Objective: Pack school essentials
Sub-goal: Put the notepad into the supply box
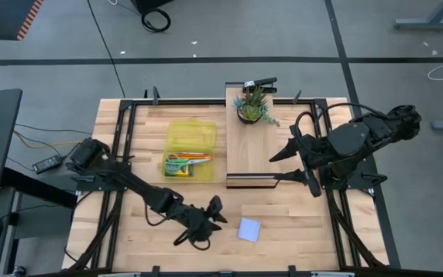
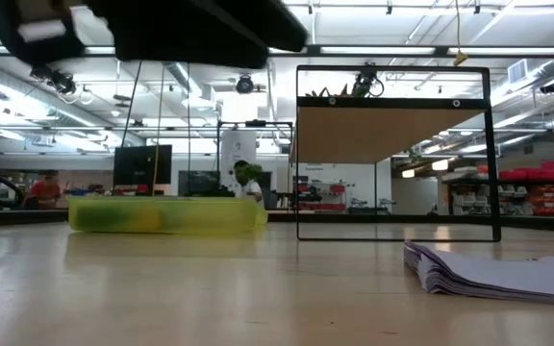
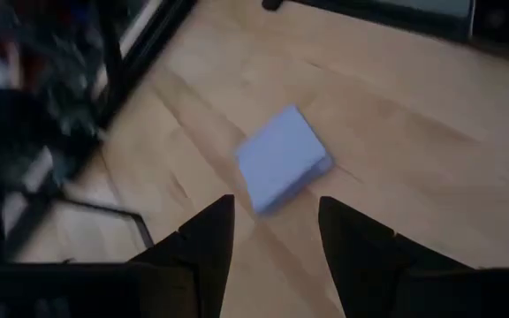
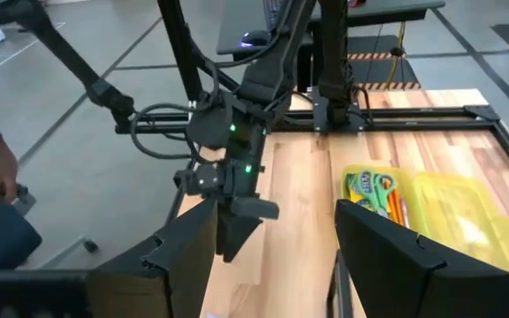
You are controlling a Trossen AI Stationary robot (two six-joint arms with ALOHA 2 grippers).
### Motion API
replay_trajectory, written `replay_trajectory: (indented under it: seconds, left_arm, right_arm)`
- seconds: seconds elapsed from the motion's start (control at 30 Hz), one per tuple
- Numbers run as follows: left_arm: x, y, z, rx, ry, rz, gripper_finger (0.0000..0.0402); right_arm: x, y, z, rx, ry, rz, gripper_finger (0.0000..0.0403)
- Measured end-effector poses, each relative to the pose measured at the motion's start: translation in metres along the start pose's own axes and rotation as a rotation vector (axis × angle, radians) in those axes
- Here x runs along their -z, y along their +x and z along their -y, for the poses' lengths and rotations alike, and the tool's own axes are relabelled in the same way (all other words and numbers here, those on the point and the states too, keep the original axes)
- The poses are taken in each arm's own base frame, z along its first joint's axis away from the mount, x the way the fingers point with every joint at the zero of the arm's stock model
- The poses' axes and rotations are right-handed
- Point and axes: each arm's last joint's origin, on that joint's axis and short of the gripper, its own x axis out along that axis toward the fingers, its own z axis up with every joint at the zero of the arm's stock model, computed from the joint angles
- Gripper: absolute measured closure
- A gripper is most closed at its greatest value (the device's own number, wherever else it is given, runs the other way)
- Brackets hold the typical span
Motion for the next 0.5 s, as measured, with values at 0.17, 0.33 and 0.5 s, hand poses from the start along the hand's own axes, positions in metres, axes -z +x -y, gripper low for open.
replay_trajectory:
  seconds: [0.17,0.33,0.5]
  left_arm:
    - [0.011,0.023,0.005,-0.023,0.182,0.007,0.0228]
    - [0.017,0.044,0.002,-0.019,0.287,-0.025,0.0235]
    - [0.016,0.067,-0.009,-0.008,0.330,-0.007,0.0241]
  right_arm:
    - [0.001,-0.001,-0.002,0.019,0.045,-0.002,0.0166]
    - [0.001,-0.001,-0.002,0.031,0.094,0.002,0.0166]
    - [0.001,-0.001,-0.001,0.071,0.110,0.015,0.0166]
